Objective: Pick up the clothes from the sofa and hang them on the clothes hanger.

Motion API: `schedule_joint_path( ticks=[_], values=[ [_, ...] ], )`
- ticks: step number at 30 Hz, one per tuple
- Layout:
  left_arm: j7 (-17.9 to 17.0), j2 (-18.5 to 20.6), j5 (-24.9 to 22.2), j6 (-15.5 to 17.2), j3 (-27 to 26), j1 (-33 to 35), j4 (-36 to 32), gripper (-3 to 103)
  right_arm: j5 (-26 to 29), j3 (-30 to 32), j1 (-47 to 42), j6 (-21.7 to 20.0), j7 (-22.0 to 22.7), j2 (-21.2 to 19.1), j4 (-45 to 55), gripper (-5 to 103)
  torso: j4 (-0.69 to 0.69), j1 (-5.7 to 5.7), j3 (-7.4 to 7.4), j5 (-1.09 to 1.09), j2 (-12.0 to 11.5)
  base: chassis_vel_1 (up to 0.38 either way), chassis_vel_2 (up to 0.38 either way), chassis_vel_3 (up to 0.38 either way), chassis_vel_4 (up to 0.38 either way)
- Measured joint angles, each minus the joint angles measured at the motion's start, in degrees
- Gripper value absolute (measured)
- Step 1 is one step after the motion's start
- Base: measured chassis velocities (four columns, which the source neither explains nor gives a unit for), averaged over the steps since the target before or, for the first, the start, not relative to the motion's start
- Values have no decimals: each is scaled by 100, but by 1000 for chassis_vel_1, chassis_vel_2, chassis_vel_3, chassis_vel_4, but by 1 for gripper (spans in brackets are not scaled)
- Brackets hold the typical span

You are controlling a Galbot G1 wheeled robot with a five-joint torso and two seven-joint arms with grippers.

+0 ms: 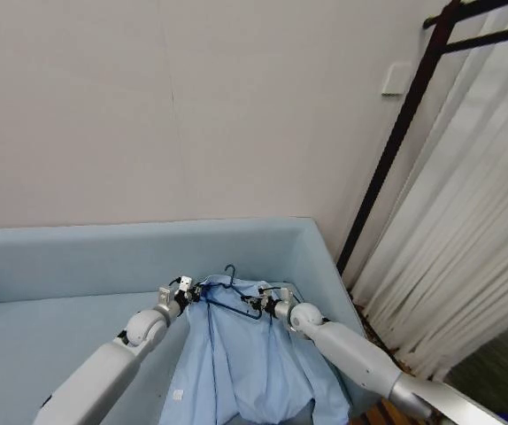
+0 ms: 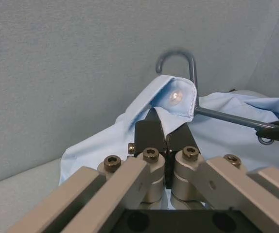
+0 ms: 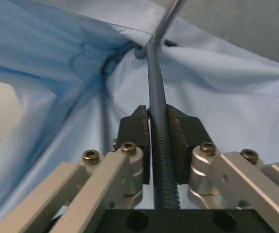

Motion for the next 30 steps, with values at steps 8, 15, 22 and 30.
schedule_joint_path(
  ticks=[8, 15, 22, 30],
  values=[
    [59, -12, -25, -32, 21, 0, -68, 0, -810, -9, -81, 361, 59, -30, -91, 36, 0, 0, 0, 0, 0, 0, 0, 0, 0],
    [61, -15, -36, -91, -5, 45, -100, 0, -1127, 145, -301, 442, 210, -334, 360, 63, 1, 0, 0, -1, 0, 0, 0, 0, 0],
    [60, -64, -40, -104, -34, 32, -9, 0, -1257, 139, -748, 152, 295, -761, 1207, 85, -2, 0, 0, 2, 0, 0, 0, 0, 0],
    [61, -106, -214, -98, 17, -97, 38, 0, -1549, -40, -1035, 39, 490, -651, 1360, 100, 1, 0, 0, 1, 0, 0, 0, 0, 0]
  ],
)
